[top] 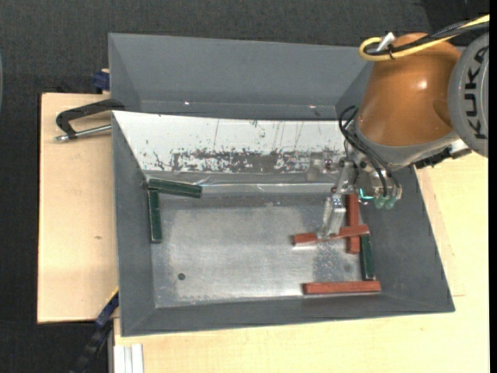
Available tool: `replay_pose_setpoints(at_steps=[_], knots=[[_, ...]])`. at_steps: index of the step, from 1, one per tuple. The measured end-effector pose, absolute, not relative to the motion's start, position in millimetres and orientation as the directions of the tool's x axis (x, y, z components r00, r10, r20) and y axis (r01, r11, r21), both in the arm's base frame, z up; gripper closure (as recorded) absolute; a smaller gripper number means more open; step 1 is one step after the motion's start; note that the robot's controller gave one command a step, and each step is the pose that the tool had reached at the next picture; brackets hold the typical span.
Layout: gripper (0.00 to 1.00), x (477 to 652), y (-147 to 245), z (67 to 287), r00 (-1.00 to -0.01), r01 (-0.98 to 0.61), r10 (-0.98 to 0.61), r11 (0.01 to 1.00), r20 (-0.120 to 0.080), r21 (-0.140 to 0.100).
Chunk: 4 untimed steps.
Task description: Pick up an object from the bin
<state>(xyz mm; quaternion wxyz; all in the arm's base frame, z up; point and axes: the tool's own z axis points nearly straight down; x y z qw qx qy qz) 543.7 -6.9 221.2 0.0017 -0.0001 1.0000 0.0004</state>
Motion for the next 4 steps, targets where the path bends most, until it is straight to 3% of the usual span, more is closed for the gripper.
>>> replay_pose_setpoints(at_steps=[1,2,3,4], knots=[[0.00,552.5,-17,176,-0.999,0.031,0.031,1.000,-0.010,0.002],[0.00,542.2,-19,107,-0.999,0.042,0.042,0.999,-0.006,0.001],[1.00,557.2,-89,99,-0.994,0.113,0.113,0.994,-0.005,0.001],[1.00,557.2,-89,99,-0.994,0.113,0.113,0.994,-0.005,0.001]])
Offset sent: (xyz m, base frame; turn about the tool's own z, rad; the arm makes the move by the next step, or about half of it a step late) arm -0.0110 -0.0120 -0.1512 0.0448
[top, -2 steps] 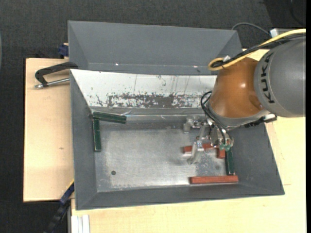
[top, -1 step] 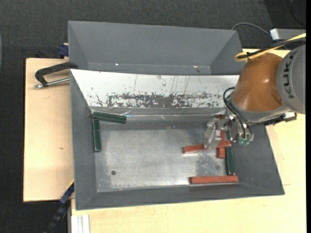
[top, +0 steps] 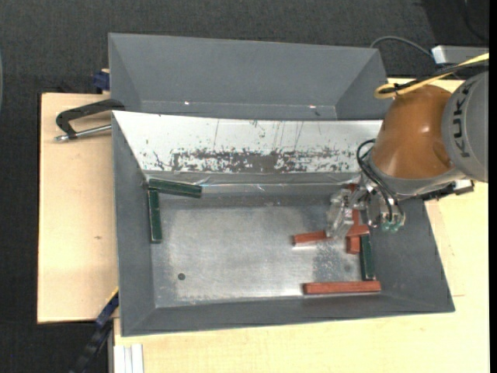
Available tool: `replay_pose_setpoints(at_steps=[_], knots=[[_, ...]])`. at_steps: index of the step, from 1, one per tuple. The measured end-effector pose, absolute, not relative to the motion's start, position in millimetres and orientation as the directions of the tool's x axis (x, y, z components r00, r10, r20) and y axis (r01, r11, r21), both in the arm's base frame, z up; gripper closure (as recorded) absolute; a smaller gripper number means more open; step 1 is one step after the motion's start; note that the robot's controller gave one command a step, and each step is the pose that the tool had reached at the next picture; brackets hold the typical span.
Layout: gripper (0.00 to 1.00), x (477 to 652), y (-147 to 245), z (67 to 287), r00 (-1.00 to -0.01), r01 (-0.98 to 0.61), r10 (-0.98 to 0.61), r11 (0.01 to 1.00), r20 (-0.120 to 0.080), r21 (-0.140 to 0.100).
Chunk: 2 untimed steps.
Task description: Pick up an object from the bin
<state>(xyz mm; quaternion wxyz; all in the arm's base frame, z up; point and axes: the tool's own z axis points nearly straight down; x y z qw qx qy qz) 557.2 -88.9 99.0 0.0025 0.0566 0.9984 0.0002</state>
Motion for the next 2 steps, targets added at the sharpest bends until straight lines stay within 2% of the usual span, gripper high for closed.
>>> replay_pose_setpoints(at_steps=[1,2], knots=[[1.00,548.4,-82,144,-0.993,0.121,0.121,0.993,0.003,0.001],[1.00,549.5,-70,206,-0.994,0.112,0.112,0.994,-0.002,0.001]])
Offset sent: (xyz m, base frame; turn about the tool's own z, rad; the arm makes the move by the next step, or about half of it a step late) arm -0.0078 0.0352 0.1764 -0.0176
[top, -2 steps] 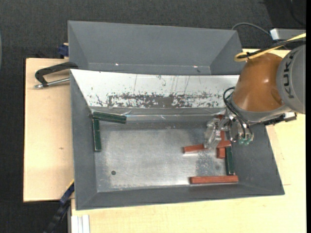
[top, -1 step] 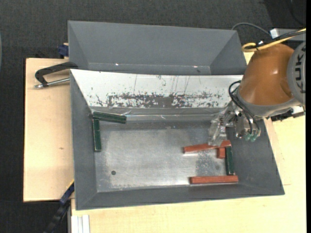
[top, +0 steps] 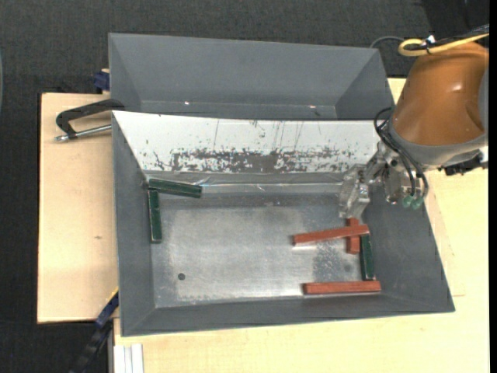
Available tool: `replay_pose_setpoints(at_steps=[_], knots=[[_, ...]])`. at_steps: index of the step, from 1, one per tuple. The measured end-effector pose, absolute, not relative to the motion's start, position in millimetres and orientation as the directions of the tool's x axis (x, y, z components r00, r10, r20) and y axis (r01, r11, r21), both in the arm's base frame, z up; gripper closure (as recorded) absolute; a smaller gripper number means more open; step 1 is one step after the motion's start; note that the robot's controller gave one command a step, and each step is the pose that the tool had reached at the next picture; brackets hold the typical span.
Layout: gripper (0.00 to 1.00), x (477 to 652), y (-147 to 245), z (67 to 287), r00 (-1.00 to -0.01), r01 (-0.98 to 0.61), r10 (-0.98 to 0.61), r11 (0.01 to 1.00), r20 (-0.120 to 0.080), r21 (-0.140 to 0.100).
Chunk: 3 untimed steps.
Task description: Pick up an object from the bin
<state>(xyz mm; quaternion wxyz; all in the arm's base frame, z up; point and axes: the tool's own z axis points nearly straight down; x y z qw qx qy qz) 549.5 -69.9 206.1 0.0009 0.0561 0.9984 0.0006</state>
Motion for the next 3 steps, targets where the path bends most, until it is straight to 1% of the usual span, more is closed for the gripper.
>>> replay_pose_setpoints(at_steps=[1,2,3], knots=[[0.00,549.6,-50,102,-0.997,0.071,0.071,0.997,-0.007,0.001],[1.00,548.1,-45,76,-0.998,0.061,0.061,0.998,-0.002,0.001],[1.00,548.1,-45,76,-0.998,0.062,0.062,0.998,-0.002,0.001]])
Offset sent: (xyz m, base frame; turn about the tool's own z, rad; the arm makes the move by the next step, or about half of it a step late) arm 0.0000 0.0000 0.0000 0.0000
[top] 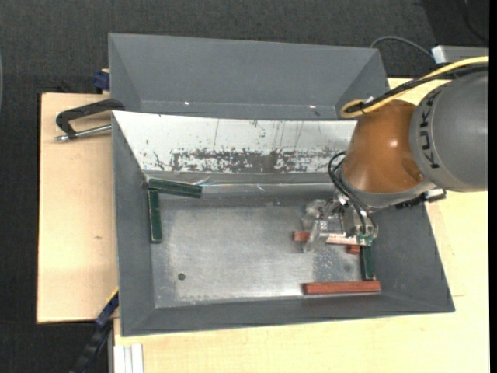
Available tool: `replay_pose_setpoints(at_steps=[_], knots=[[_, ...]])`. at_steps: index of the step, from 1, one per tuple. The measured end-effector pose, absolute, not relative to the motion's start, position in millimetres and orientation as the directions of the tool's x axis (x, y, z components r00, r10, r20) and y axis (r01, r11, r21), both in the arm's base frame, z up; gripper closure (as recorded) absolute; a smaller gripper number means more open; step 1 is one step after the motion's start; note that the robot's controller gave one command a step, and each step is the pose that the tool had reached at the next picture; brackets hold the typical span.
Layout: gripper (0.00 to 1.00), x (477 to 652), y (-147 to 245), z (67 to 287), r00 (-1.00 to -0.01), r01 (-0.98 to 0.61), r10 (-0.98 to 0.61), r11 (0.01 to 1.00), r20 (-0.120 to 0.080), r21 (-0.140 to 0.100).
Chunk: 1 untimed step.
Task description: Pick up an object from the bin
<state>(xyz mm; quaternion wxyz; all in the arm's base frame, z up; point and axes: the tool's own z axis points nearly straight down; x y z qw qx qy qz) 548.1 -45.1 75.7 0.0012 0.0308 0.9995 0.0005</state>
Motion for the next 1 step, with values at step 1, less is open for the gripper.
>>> replay_pose_setpoints(at_steps=[1], knots=[[1.00,569.3,-36.5,173.2,-0.999,0.045,0.045,0.999,-0.005,0.001]])
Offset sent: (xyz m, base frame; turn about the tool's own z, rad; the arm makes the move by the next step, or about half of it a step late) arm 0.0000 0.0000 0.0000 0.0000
